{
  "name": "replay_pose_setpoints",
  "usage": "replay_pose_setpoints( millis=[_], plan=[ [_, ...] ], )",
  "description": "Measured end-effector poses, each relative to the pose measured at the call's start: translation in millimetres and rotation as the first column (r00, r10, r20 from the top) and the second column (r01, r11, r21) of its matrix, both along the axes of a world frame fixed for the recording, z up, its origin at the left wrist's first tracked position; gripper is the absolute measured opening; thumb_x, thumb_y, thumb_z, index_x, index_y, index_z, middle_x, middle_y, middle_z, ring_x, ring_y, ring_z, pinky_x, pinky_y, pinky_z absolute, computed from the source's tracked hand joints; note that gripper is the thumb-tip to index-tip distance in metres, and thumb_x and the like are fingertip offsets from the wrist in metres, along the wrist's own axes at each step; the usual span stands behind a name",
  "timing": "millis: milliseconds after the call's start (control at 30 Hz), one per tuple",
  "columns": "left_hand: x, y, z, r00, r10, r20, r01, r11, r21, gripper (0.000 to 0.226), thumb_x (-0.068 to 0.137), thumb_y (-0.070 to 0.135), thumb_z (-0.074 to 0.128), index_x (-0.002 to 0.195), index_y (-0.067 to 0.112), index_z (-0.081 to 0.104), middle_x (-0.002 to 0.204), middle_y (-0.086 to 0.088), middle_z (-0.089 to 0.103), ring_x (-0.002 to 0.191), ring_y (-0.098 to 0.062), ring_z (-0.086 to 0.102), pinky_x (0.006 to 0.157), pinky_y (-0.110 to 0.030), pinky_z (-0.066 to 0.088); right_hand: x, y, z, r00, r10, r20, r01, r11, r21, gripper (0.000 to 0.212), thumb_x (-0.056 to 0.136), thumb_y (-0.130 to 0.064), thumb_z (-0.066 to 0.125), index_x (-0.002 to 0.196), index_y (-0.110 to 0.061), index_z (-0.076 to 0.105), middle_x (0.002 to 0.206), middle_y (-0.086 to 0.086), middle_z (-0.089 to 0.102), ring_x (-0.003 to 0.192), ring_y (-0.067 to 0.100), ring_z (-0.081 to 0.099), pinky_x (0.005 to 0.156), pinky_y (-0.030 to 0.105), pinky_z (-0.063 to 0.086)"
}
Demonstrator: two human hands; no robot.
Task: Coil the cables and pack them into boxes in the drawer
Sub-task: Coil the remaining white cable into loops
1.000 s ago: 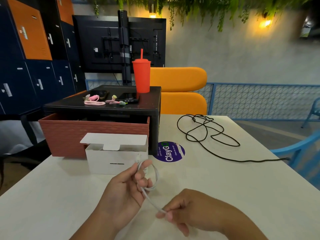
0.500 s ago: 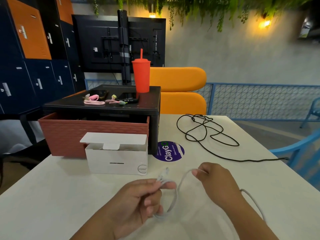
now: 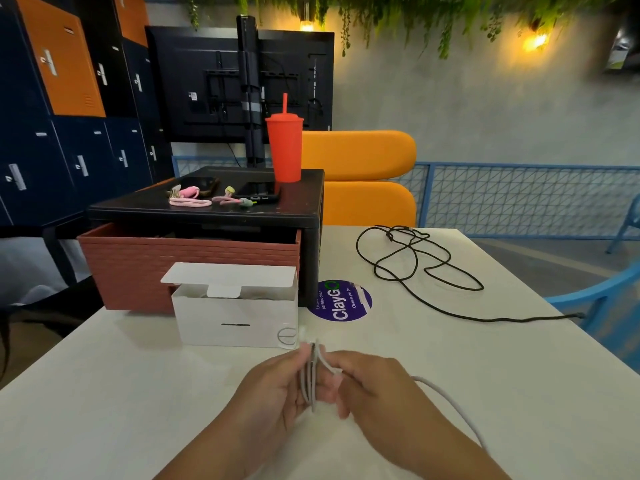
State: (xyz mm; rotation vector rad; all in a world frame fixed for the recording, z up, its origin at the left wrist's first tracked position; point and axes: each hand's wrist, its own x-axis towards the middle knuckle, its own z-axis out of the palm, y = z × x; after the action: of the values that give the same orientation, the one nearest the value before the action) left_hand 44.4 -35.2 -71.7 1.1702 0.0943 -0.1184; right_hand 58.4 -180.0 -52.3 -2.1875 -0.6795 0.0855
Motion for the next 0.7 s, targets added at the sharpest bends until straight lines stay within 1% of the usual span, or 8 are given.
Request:
replay_pose_setpoints(
  millis=[67,167,300,400,467,533,600,700],
  plan=[
    [1.6,2.4,-2.9,0.998,0.062,0.017,-0.062,0.998,-0.007,0.038,0.094,0.023,0.040,0.110,-0.006,0.060,0.082,-0.018,0.071,0.068,-0.020,0.067,0.080,-0.034,0.047,-2.3,3.0,-2.5,0.998,0.057,0.040,-0.055,0.997,-0.063,0.024,0.094,-0.016,0.037,0.099,-0.021,0.060,0.071,-0.008,0.060,0.069,0.006,0.054,0.074,0.028,0.049],
    [2.6,2.5,-1.0,0.996,0.090,0.022,-0.088,0.994,-0.070,0.033,0.098,0.021,0.037,0.107,-0.002,0.060,0.089,-0.016,0.073,0.072,-0.019,0.070,0.076,-0.032,0.051,-7.8,3.7,-0.6,0.993,0.095,0.063,-0.086,0.988,-0.131,0.022,0.097,-0.021,0.033,0.103,-0.026,0.053,0.078,-0.012,0.059,0.068,0.001,0.051,0.079,0.019,0.046],
    [6.2,10.9,3.4,0.987,0.139,-0.076,-0.156,0.939,-0.306,0.036,0.097,0.023,0.039,0.104,-0.006,0.061,0.061,-0.007,0.063,0.053,-0.016,0.063,0.054,-0.024,0.055,-12.1,5.0,-0.3,0.981,0.188,0.039,-0.177,0.964,-0.198,0.032,0.096,-0.020,0.035,0.119,-0.027,0.056,0.081,-0.003,0.059,0.063,0.007,0.050,0.064,0.017,0.042],
    [7.5,17.3,6.3,0.984,0.126,-0.127,-0.170,0.881,-0.442,0.037,0.093,0.024,0.043,0.105,-0.006,0.060,0.048,0.000,0.042,0.041,-0.011,0.049,0.055,-0.023,0.054,-6.0,-2.6,0.7,0.982,0.188,0.005,-0.181,0.950,-0.255,0.036,0.094,-0.019,0.036,0.118,-0.035,0.058,0.080,-0.006,0.063,0.069,0.003,0.054,0.075,0.010,0.040],
    [7.4,20.7,9.5,0.989,0.101,-0.109,-0.141,0.859,-0.491,0.038,0.081,0.024,0.059,0.102,-0.007,0.062,0.047,0.003,0.035,0.038,-0.010,0.042,0.058,-0.024,0.054,-1.0,-11.2,5.1,0.987,0.162,0.009,-0.150,0.934,-0.324,0.036,0.092,-0.019,0.040,0.090,-0.044,0.066,0.068,-0.018,0.060,0.071,-0.011,0.053,0.080,0.003,0.032],
    [6.5,25.8,12.0,0.997,0.072,-0.040,-0.082,0.838,-0.539,0.055,0.050,0.021,0.089,0.094,-0.006,0.069,0.046,0.004,0.033,0.036,-0.010,0.039,0.058,-0.026,0.056,5.9,-19.2,7.1,0.992,0.105,-0.064,-0.121,0.932,-0.343,0.040,0.090,-0.018,0.045,0.058,-0.039,0.057,0.062,-0.017,0.058,0.060,-0.012,0.051,0.067,0.009,0.036],
    [5.1,32.0,13.3,0.998,0.059,0.018,-0.038,0.825,-0.564,0.069,0.025,0.013,0.096,0.088,-0.004,0.073,0.046,0.004,0.032,0.036,-0.010,0.037,0.057,-0.027,0.056,12.1,-26.3,5.9,0.995,0.055,-0.081,-0.080,0.934,-0.349,0.034,0.089,-0.017,0.047,0.060,-0.032,0.058,0.069,-0.012,0.060,0.059,-0.002,0.051,0.062,0.016,0.040],
    [3.9,36.7,15.7,0.996,0.060,0.060,-0.015,0.820,-0.573,0.068,0.024,0.014,0.096,0.086,-0.002,0.074,0.045,0.005,0.031,0.034,-0.009,0.034,0.057,-0.026,0.055,22.9,-36.0,2.5,0.998,-0.021,-0.053,0.003,0.946,-0.323,0.024,0.089,-0.015,0.046,0.073,-0.020,0.063,0.079,-0.003,0.063,0.066,0.012,0.052,0.063,0.023,0.038]
  ],
)
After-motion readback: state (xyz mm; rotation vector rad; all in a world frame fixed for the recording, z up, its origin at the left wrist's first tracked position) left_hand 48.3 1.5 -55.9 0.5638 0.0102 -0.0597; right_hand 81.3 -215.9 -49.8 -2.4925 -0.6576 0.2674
